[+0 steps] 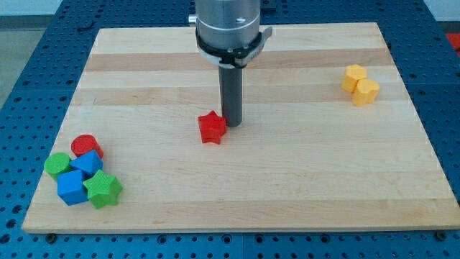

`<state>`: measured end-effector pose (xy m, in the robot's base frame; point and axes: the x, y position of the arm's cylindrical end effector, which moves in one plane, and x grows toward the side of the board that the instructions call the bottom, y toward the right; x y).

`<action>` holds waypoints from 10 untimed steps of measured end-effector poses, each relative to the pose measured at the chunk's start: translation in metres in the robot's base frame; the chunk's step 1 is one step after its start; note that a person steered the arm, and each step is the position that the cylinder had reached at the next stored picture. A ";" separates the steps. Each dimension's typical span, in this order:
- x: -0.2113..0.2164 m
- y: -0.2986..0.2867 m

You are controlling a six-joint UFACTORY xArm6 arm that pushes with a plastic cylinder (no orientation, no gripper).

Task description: Slide red star to the right of blue triangle

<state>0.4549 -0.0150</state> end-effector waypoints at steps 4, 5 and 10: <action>-0.011 0.018; -0.025 -0.005; 0.021 -0.018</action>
<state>0.4756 -0.0325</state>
